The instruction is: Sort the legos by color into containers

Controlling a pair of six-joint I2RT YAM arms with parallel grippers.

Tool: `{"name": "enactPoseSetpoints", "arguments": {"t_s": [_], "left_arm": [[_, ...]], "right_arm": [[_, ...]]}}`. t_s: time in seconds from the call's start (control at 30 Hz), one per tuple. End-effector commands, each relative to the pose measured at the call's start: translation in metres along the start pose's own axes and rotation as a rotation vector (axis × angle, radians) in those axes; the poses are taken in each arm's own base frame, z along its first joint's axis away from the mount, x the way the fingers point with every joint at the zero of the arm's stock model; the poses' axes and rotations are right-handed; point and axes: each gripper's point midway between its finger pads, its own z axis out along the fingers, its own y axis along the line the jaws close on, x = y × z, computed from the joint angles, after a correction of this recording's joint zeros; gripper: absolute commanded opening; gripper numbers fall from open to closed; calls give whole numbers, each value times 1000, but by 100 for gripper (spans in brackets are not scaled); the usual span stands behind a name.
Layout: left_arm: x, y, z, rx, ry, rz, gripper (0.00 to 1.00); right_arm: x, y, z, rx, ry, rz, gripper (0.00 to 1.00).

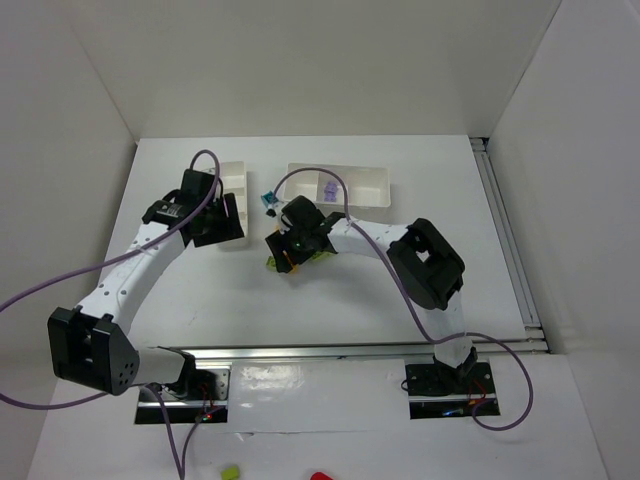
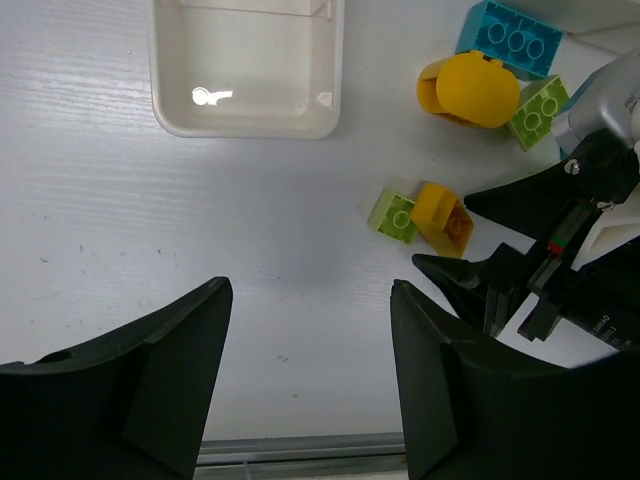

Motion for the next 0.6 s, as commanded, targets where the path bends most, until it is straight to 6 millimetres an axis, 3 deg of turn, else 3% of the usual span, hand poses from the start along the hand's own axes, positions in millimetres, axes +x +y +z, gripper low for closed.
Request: {"name": "enactPoseSetpoints", "arguments": {"t_s": [0.0, 0.03, 0.07, 0.2, 0.23, 0.37, 0.47, 0.57], "left_arm": [[-3, -3, 0, 22, -9, -3, 74], [-3, -3, 0, 22, -9, -3, 74], [-3, -3, 0, 22, -9, -3, 74], [5, -1, 9, 17, 22, 17, 74], [6, -3, 9, 28, 28, 17, 74], [20, -11, 16, 73, 85, 52, 76], [36, -24, 20, 108, 120, 102, 79], [53, -47, 23, 183, 169, 159, 81]], "right_arm": [[-18, 1, -3, 4, -63, 8, 68], [-25, 1, -9, 13, -82, 5, 63], [-23, 0, -12, 24, -79, 7, 52], [-34, -3, -39, 56, -122, 8, 40], [-44, 0, -54, 63, -153, 3, 40], [-61, -20, -95, 143, -230, 58, 40], [-69, -44, -127, 197, -297, 127, 40], [-70, -69, -145, 258, -328, 173, 40]]}}
